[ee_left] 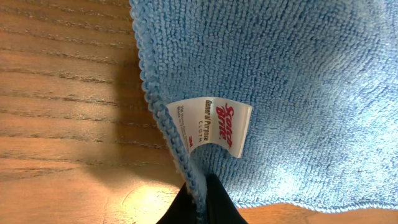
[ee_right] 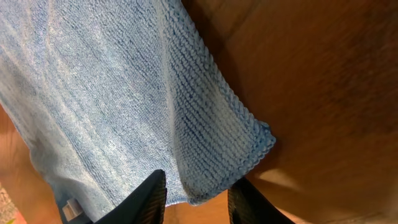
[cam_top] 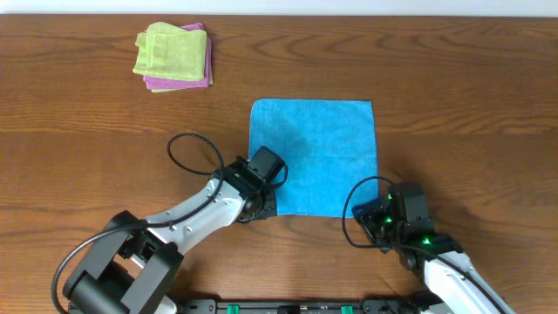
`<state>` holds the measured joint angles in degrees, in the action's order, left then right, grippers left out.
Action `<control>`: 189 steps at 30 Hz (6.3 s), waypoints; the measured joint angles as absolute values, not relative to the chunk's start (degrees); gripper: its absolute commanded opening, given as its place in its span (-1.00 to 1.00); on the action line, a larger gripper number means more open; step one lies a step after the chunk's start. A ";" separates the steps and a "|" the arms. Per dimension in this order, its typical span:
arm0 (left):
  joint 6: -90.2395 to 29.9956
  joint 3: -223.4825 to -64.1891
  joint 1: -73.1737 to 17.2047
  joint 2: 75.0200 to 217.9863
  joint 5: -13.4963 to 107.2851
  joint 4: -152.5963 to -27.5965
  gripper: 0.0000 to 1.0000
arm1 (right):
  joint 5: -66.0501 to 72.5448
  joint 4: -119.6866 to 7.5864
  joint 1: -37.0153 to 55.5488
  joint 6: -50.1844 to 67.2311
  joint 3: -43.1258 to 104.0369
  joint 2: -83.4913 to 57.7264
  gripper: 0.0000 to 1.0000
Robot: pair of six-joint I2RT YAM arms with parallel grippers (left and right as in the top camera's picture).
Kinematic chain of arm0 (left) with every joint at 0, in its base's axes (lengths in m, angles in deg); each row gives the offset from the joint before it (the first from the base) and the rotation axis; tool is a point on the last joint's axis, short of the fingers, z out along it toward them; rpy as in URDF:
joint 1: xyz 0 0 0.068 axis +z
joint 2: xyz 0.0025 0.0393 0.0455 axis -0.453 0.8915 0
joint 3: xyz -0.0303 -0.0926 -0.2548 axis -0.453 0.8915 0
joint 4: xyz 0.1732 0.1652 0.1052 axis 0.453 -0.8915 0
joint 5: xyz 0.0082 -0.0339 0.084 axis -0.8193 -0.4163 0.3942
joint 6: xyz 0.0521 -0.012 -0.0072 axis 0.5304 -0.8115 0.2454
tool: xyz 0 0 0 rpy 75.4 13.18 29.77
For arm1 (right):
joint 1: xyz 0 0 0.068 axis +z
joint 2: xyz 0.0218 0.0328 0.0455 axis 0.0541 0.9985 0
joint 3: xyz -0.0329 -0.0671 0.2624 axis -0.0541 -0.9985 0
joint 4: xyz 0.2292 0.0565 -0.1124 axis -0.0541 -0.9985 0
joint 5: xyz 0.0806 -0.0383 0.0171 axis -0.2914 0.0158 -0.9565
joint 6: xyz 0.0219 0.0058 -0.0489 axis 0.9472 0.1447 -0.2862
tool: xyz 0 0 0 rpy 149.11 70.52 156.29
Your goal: Fold the cloth
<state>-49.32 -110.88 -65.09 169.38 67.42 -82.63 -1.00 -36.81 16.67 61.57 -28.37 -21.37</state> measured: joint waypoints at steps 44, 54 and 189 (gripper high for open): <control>-49.26 -112.34 -65.09 169.59 66.52 -82.89 -0.87 | 5.90 -32.98 16.03 45.07 -28.39 -19.67 -0.97; -49.10 -116.84 -65.09 169.70 65.89 -84.99 -0.88 | 5.62 -43.49 16.03 40.39 -22.25 -19.60 -0.97; -56.89 -119.07 -53.00 171.80 76.71 -64.86 -0.88 | 15.65 2.28 12.12 18.34 2.77 21.25 -0.64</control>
<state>-56.89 -119.07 -53.00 171.80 76.71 -64.86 15.65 2.28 12.12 18.34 2.77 21.25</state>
